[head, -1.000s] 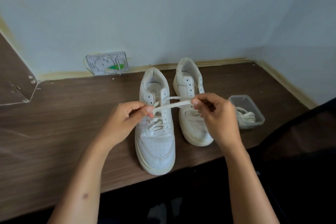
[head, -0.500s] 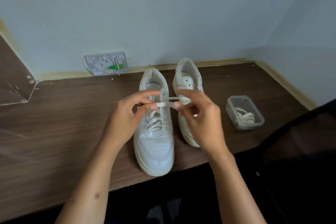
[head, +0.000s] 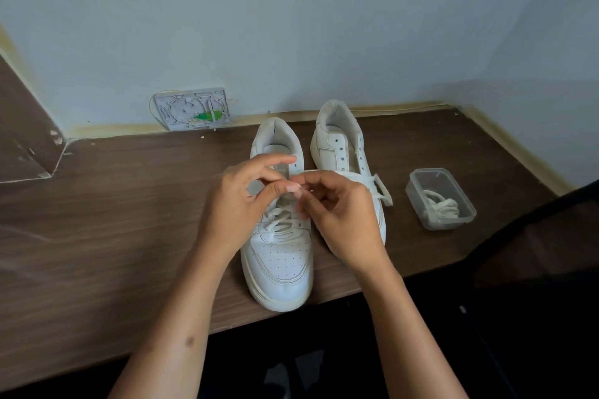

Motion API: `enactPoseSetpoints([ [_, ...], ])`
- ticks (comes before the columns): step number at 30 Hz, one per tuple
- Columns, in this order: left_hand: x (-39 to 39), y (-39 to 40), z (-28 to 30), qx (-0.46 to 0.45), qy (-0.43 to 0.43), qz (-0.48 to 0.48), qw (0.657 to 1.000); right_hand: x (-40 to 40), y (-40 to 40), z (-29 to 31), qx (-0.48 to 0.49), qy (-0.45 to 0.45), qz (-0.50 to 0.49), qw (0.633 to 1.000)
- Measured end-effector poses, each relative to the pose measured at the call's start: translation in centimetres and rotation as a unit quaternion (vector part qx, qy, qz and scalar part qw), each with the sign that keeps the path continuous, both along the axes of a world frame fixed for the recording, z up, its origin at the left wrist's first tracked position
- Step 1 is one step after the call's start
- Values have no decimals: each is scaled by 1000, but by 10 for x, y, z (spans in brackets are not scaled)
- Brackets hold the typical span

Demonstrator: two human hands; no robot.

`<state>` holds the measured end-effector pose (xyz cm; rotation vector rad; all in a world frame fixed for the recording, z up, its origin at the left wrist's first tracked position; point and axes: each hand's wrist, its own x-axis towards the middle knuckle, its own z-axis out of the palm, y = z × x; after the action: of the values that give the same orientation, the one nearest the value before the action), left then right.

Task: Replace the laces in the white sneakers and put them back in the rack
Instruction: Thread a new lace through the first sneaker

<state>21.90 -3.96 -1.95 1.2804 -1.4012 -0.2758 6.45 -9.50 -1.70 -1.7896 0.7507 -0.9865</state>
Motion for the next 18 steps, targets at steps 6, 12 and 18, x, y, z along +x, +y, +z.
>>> enactPoseSetpoints([
  [6, 32, -7, -24, 81, -155, 42, 984, -2, -6, -2, 0, 21, -51, 998],
  [12, 41, -5, -24, 140, -187, 6, 972, -4, -3, 2, -87, 64, -85, 990],
  [18, 36, -1, -15, 110, -142, 66, 981, 7, 4, -4, -197, 78, -118, 970],
])
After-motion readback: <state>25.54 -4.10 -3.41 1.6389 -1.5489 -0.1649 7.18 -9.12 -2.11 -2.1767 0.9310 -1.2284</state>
